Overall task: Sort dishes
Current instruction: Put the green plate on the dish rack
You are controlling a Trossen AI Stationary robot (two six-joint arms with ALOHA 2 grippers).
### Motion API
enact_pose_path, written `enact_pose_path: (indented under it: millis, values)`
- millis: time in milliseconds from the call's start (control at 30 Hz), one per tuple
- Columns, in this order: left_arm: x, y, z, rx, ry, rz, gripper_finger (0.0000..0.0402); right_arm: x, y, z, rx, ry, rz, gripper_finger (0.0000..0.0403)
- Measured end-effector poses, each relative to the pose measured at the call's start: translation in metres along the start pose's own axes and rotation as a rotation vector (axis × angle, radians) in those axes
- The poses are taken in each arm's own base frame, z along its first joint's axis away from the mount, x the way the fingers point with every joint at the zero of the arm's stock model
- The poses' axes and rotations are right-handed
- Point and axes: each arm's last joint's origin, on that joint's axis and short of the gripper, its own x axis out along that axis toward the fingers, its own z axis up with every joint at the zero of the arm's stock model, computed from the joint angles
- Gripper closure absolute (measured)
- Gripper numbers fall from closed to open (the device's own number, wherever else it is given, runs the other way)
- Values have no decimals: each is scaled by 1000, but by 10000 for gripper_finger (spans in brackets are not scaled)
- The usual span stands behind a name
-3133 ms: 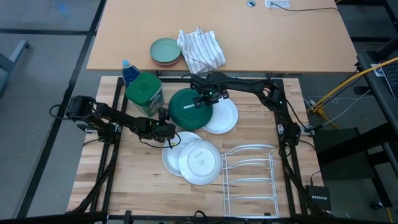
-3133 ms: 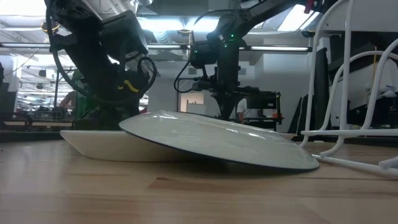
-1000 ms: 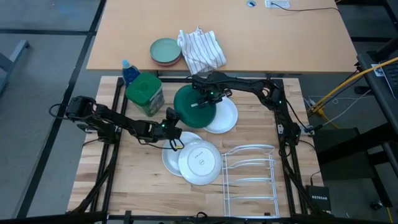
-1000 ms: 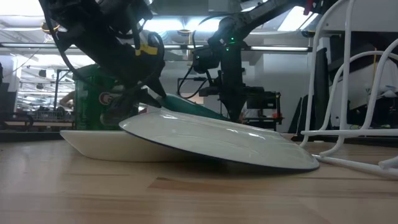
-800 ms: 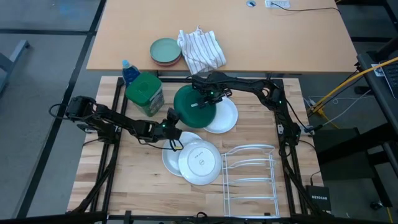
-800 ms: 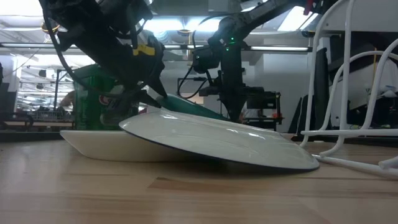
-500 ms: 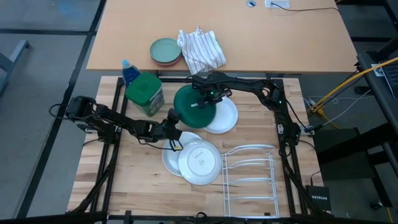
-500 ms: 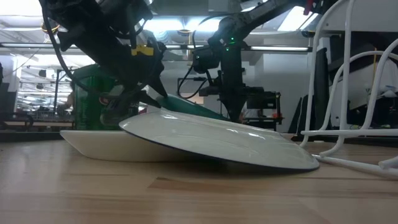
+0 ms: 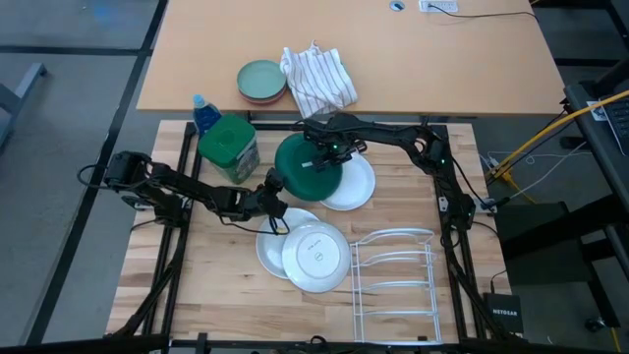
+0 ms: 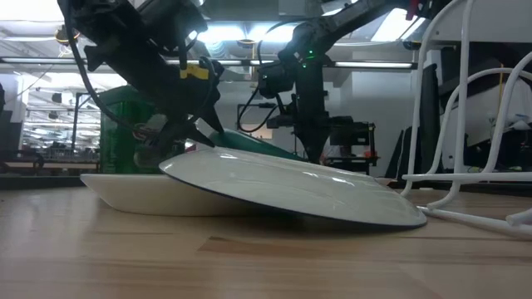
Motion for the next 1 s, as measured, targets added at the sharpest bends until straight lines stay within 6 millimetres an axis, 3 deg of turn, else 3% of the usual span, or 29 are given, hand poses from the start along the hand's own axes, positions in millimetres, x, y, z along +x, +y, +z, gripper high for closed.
enact_pose_path:
  millis: [333,700,1000]
  values:
    - [0,0,0,-1,-2,1,267,0,0,0,-2,3,5,391]
    - [2,1,-1,-11,0,0,173,-1,3,0,-23,2,35,391]
    - [11,4,-10,-21,46,-9,182,-1,3,0,-41,15,47,391]
